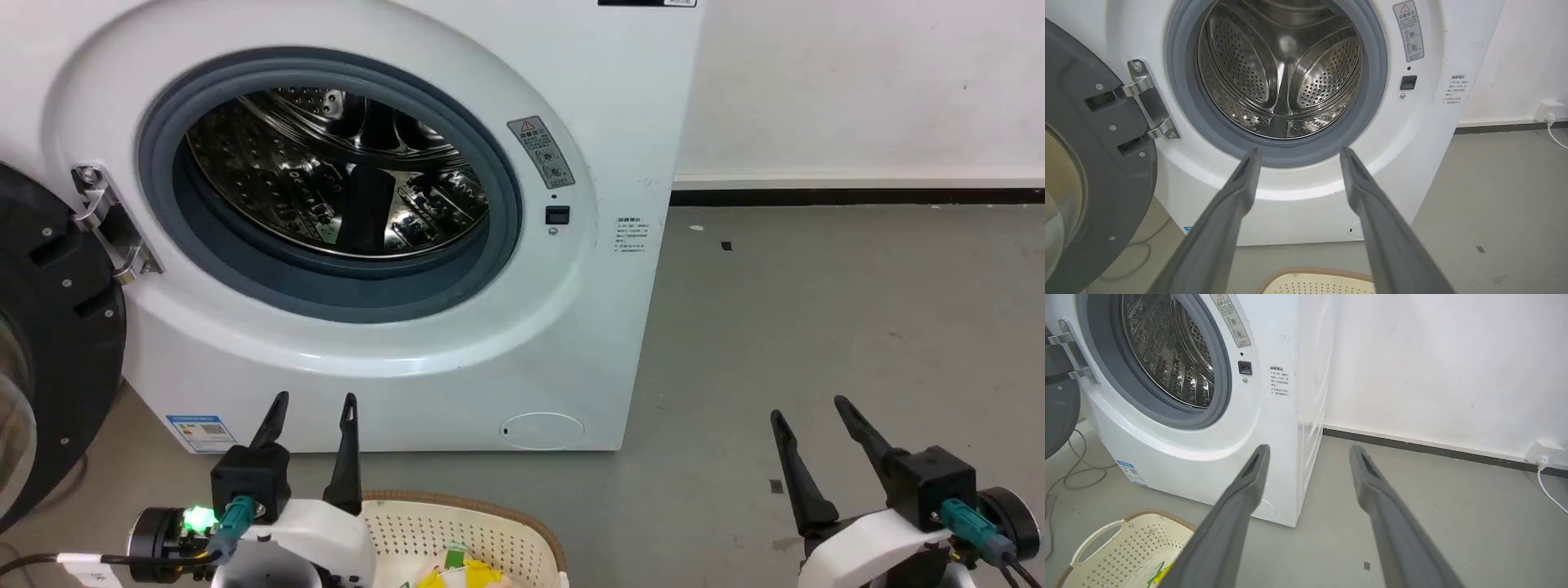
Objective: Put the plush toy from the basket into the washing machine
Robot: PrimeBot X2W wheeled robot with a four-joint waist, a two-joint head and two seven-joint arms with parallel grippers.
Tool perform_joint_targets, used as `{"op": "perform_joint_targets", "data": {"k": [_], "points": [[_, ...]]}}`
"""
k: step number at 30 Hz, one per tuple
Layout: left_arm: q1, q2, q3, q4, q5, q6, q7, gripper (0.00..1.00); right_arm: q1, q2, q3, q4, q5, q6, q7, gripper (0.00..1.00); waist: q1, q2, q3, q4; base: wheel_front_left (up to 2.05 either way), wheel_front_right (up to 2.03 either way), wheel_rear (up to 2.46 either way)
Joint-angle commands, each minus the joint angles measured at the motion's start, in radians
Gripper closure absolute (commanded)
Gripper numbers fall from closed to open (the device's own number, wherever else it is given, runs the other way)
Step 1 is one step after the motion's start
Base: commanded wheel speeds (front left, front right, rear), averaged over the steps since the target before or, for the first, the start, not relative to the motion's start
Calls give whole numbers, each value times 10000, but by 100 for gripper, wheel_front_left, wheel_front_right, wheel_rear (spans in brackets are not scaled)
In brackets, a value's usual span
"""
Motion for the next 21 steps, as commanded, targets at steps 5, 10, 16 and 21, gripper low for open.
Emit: {"op": "perform_joint_targets", "data": {"k": [5, 10, 16, 21], "points": [[-9, 0, -147, 131, -127, 53, -187, 0, 52, 0, -114, -32, 100, -1, -180, 0, 0, 0, 17, -6, 0, 0, 0], [-22, 0, -264, 266, -213, 84, -292, 0, 65, 0, -197, -36, 174, -1, -284, 0, 0, 0, 43, -18, 0, 0, 0], [-58, 0, -387, 472, -307, 101, -396, 0, 72, 0, -234, -66, 231, -1, -388, 0, 0, 0, 101, -39, 0, 0, 0], [-123, 0, -518, 722, -438, 119, -500, 0, 70, 0, -238, -124, 270, -1, -492, 0, 0, 0, 191, -73, 0, 0, 0]]}}
